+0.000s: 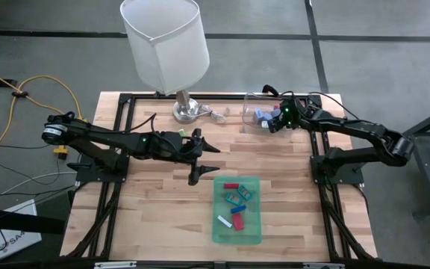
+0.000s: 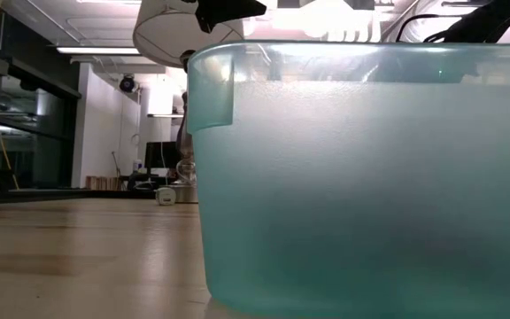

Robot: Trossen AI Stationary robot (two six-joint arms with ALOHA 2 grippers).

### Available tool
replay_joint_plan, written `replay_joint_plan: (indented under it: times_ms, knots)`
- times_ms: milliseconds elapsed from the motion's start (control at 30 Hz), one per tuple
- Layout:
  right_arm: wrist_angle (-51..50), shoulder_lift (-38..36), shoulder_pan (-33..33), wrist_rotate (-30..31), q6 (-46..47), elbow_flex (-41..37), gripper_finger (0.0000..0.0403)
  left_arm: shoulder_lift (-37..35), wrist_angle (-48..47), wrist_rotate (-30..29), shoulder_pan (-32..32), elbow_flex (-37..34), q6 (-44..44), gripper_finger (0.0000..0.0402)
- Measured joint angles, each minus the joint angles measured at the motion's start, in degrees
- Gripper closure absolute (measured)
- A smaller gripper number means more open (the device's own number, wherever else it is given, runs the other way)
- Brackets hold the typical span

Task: Pick & Place Office items
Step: Put the purple charger adapter into the transparent bin, then put the green charger adapter into the transparent bin

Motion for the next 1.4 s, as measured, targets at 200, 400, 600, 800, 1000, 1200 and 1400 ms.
replay_joint_plan:
  times_ms: [200, 400, 600, 800, 1000, 1200, 1400]
  knots:
    - [0.0, 0.0, 0.0, -0.2, -0.7, 0.0, 0.0141, 0.0, 0.0, 0.0, 0.0, 0.0, 0.0, 0.0123]
    - [0.1, 0.0, 0.0, -0.3, -0.7, 0.0, 0.0135, 0.0, 0.0, 0.0, 0.0, 0.0, 0.0, 0.0123]
    - [0.4, 0.0, 0.0, -0.3, -0.8, 0.0, 0.0135, 0.0, 0.0, 0.0, 0.0, 0.0, 0.0, 0.0123]
    - [4.6, 0.0, 0.0, -0.5, -2.2, 0.0, 0.0135, 0.0, 0.0, 0.0, 0.0, 0.0, 0.0, 0.0123]
    - [10.4, -2.3, 0.0, -4.4, -4.0, 0.0, 0.0135, 0.0, 0.0, 0.0, 0.0, 0.0, 0.0, 0.0123]
    - [15.8, -6.8, 0.7, -17.5, -3.5, 0.0, 0.0135, 0.0, -0.9, 0.1, 0.0, 0.0, 0.0, 0.0123]
    - [22.7, -10.2, 5.5, -29.3, -2.2, 0.0, 0.0136, 0.0, -1.6, 0.0, 0.0, 0.0, -0.1, 0.0123]
